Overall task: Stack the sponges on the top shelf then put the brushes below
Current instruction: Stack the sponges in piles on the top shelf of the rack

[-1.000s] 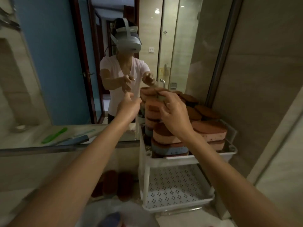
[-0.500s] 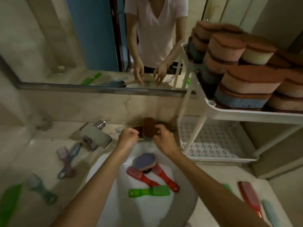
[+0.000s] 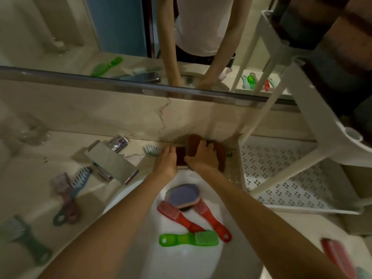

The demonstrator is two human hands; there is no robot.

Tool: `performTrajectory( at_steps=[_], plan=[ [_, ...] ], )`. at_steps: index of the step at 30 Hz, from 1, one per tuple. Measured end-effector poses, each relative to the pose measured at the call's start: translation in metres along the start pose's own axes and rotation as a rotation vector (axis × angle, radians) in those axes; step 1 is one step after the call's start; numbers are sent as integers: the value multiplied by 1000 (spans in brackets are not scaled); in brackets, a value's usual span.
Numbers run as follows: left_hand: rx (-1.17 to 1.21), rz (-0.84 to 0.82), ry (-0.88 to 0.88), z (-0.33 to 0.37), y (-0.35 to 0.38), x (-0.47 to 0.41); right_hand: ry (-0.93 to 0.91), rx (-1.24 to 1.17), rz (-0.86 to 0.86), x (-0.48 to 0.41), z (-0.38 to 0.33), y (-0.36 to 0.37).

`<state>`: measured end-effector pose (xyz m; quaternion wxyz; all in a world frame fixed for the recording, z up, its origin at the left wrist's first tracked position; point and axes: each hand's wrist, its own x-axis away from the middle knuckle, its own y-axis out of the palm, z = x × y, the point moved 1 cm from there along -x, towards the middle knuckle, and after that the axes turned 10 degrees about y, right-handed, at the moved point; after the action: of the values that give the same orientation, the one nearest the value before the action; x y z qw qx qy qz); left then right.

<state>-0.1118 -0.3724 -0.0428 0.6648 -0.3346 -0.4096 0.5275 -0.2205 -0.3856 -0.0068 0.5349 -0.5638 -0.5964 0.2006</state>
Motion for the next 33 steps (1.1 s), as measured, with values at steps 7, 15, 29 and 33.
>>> performTrajectory(
  at_steps=[7,15,29,33],
  plan=[
    [11,-122,46,8,-3,-8,15,-177,122,9,25,-27],
    [-29,89,-104,38,-48,35,-113,-195,246,54,39,-55],
    [799,615,78,155,-195,123,-447,-473,627,184,29,-190],
    [914,634,192,206,-228,128,-499,-542,739,201,39,-243]
  ],
)
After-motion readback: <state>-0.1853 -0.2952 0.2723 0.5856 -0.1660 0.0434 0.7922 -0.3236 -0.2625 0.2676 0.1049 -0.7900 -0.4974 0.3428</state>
